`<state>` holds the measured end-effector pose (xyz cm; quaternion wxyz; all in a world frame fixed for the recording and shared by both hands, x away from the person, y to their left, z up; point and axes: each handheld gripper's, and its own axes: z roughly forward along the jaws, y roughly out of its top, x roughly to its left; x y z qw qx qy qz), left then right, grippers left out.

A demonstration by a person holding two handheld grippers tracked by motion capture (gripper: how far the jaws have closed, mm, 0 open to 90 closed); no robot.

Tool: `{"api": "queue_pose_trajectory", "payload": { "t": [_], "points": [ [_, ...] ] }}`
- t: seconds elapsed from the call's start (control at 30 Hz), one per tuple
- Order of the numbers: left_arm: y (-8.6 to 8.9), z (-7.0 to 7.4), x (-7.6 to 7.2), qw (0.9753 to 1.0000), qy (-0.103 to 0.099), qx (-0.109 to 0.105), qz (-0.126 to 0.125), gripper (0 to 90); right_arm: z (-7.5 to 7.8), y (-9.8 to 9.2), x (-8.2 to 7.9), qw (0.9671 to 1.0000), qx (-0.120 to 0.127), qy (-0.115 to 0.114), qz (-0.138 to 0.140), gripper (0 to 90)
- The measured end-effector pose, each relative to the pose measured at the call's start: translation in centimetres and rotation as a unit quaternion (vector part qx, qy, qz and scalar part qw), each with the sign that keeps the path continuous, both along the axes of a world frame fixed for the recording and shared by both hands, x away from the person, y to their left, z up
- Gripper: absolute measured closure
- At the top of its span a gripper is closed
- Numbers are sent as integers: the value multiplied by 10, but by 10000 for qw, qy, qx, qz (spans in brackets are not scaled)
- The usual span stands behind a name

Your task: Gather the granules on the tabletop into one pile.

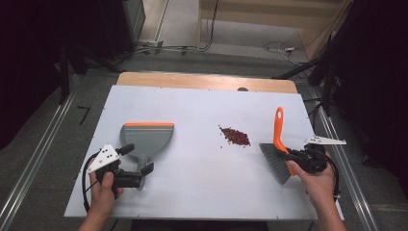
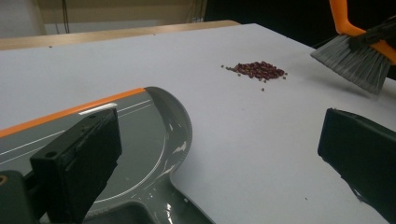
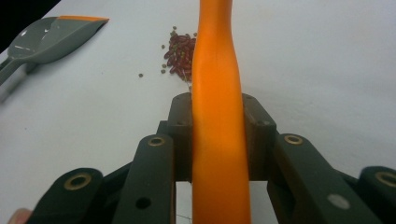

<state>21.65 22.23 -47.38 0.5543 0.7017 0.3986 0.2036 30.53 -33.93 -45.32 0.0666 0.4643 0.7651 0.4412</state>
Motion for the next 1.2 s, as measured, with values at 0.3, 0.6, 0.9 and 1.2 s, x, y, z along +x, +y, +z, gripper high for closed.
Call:
{"api": "queue_pose_trajectory", "payload": {
  "t": [0.3, 0.6, 0.9, 1.2],
  "points": [
    [5, 1, -2, 9998, -60, -123, 126, 2, -5, -16, -9, 9999, 107, -10, -122, 686],
    [4, -1, -2, 9998, -77, -108, 138, 1, -10, -28, -8, 9994, 218, -14, -263, 686],
    [7, -2, -2, 9996, -70, -201, 166, 1, -12, -29, -5, 9994, 215, -21, -271, 686],
    [7, -2, -1, 9997, -75, -189, 145, 1, -12, -26, -5, 9994, 198, 26, -281, 686]
  ]
}}
